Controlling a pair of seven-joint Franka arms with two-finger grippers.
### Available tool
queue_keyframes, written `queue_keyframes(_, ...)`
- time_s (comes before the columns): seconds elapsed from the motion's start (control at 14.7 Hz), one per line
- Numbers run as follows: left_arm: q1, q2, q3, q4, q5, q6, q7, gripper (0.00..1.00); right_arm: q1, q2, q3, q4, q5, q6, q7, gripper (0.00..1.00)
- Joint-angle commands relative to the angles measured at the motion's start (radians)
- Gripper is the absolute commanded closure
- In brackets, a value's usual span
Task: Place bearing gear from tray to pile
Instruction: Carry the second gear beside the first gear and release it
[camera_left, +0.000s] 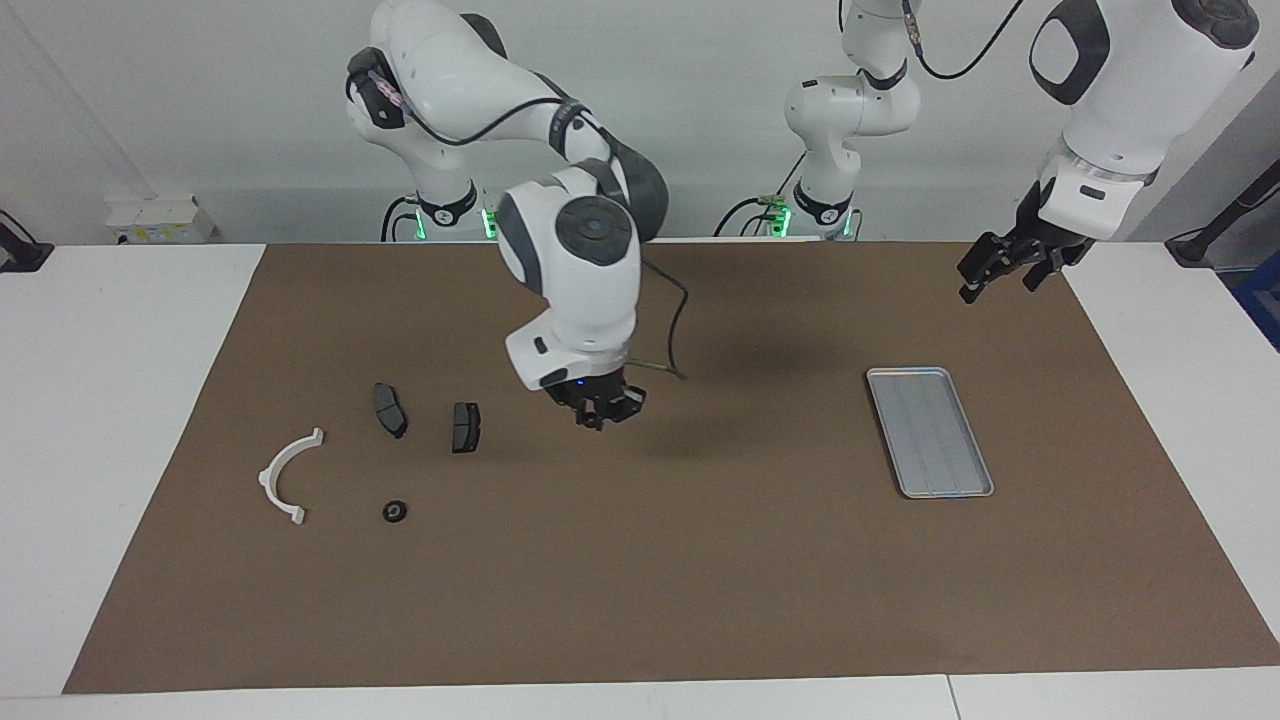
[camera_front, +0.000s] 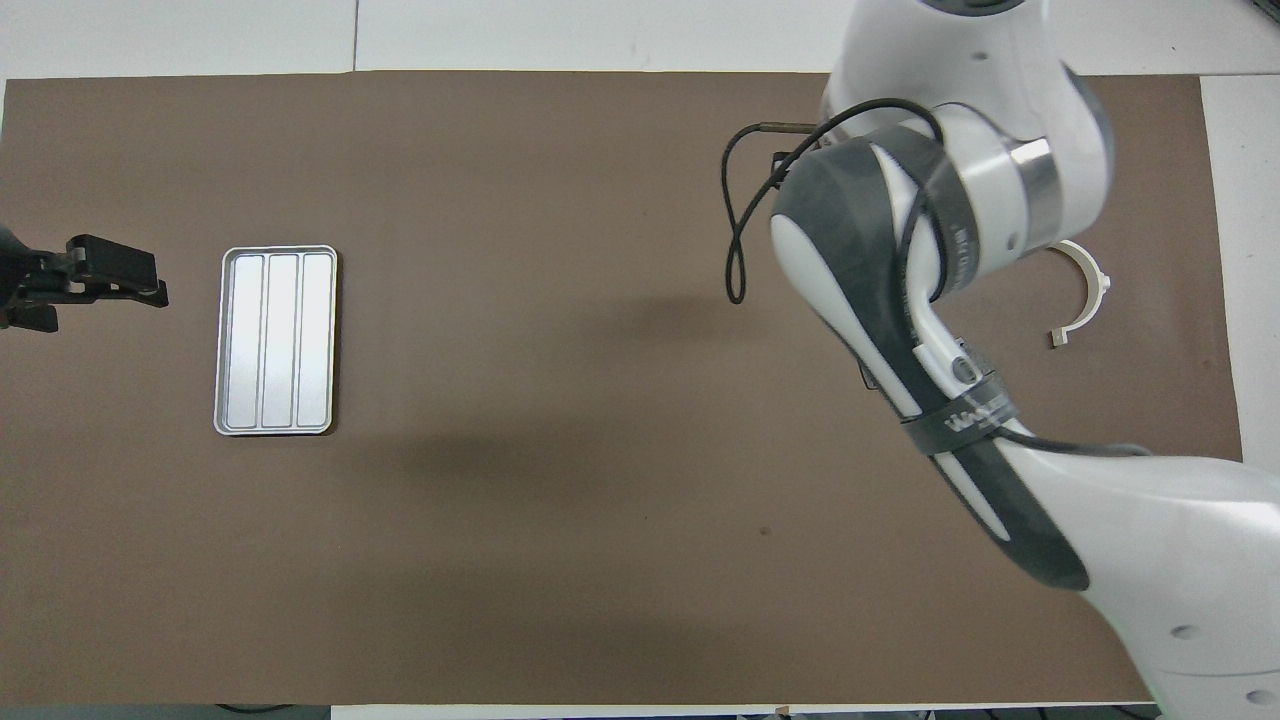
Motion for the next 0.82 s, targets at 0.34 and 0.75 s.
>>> queue_keyframes(0.34,0.003,-0.023,-0.002,-0.017,-0.005,-0.011,0.015,0.0,-0.265,-0.107,0.011,-0.433,0.012,0.439,-0.467,1.0)
queue_keyframes(0.75,0.003,-0.023,-0.002,-0.018,-0.005,-0.011,0.015,0.0,-0.348,-0.015,0.011,-0.487,0.005,0.651,-0.603,1.0)
